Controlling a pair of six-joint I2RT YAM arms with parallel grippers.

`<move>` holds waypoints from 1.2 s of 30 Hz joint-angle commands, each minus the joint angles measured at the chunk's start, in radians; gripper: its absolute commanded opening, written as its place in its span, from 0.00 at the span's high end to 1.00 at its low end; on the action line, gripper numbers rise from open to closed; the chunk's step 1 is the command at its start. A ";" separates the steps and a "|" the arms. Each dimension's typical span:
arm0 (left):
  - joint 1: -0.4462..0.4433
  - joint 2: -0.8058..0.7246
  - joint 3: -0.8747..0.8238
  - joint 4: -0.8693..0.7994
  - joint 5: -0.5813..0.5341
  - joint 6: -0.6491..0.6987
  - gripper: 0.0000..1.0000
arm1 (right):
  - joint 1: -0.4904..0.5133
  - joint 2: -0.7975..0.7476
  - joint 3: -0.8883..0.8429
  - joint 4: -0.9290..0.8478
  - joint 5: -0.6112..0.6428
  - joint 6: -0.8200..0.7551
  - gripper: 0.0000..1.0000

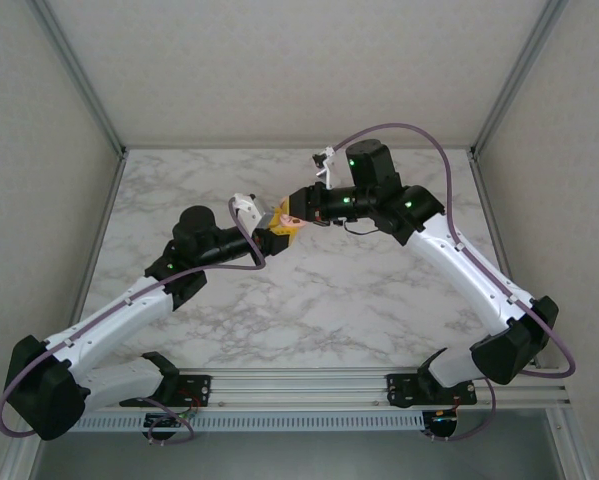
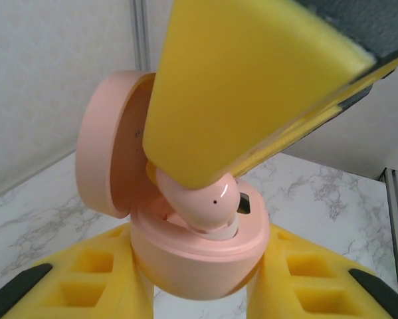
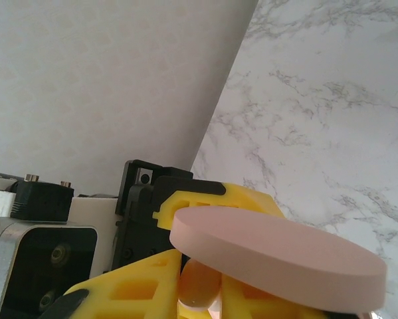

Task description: Insert the wireless bluetooth earbuds into the charging case

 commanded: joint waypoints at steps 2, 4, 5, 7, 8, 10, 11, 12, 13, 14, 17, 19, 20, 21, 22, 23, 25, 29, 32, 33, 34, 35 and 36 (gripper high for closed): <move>-0.009 -0.021 0.026 0.078 -0.015 -0.016 0.82 | 0.012 0.004 0.012 -0.071 0.026 -0.014 0.79; -0.009 -0.021 0.028 0.079 -0.015 -0.016 0.82 | 0.014 0.007 0.016 -0.076 0.027 -0.015 0.78; -0.009 -0.019 0.029 0.080 -0.013 -0.014 0.82 | 0.014 0.008 0.016 -0.077 0.030 -0.014 0.78; -0.009 -0.018 0.031 0.079 -0.009 -0.015 0.82 | 0.017 0.014 0.028 -0.095 0.045 -0.020 0.78; -0.010 -0.018 0.033 0.078 -0.006 -0.017 0.82 | 0.018 0.018 0.035 -0.108 0.055 -0.023 0.78; -0.009 -0.020 0.035 0.076 -0.005 -0.016 0.82 | 0.021 0.021 0.046 -0.124 0.076 -0.030 0.78; -0.009 -0.020 0.035 0.075 -0.004 -0.015 0.82 | 0.022 0.023 0.048 -0.126 0.078 -0.032 0.78; -0.009 -0.020 0.036 0.074 -0.005 -0.015 0.82 | 0.023 0.023 0.050 -0.126 0.081 -0.032 0.78; -0.009 -0.021 0.037 0.073 -0.005 -0.013 0.82 | 0.023 0.024 0.053 -0.127 0.084 -0.033 0.77; -0.009 -0.021 0.038 0.071 -0.004 -0.013 0.82 | 0.023 0.025 0.056 -0.131 0.087 -0.032 0.77; -0.009 -0.022 0.039 0.069 -0.004 -0.011 0.82 | 0.023 0.027 0.063 -0.137 0.093 -0.035 0.74; -0.009 -0.023 0.040 0.068 -0.005 -0.012 0.82 | 0.023 0.027 0.069 -0.146 0.102 -0.036 0.73; -0.009 -0.023 0.041 0.068 -0.004 -0.014 0.82 | 0.023 0.028 0.071 -0.154 0.106 -0.039 0.73; -0.009 -0.022 0.042 0.068 -0.005 -0.012 0.82 | 0.023 0.029 0.077 -0.162 0.114 -0.043 0.73; -0.009 -0.022 0.041 0.068 -0.005 -0.013 0.82 | 0.023 0.028 0.081 -0.171 0.121 -0.046 0.73; -0.009 -0.022 0.041 0.068 -0.005 -0.013 0.82 | 0.023 0.028 0.084 -0.175 0.127 -0.048 0.73; -0.009 -0.023 0.041 0.066 -0.005 -0.013 0.82 | 0.023 0.027 0.092 -0.182 0.128 -0.050 0.72; -0.009 -0.022 0.044 0.065 -0.003 -0.012 0.82 | 0.023 0.024 0.101 -0.189 0.141 -0.049 0.71; -0.009 -0.021 0.044 0.061 -0.001 -0.011 0.82 | 0.025 0.019 0.110 -0.185 0.138 -0.045 0.68; -0.009 -0.020 0.043 0.059 0.000 -0.011 0.83 | 0.025 0.014 0.115 -0.185 0.140 -0.045 0.68; -0.009 -0.021 0.042 0.056 -0.001 -0.008 0.82 | 0.025 0.008 0.117 -0.184 0.146 -0.046 0.67; -0.009 -0.023 0.040 0.053 -0.002 -0.007 0.83 | 0.025 -0.002 0.119 -0.175 0.147 -0.048 0.63; -0.009 -0.023 0.038 0.052 -0.004 -0.006 0.83 | 0.025 -0.014 0.116 -0.160 0.143 -0.049 0.63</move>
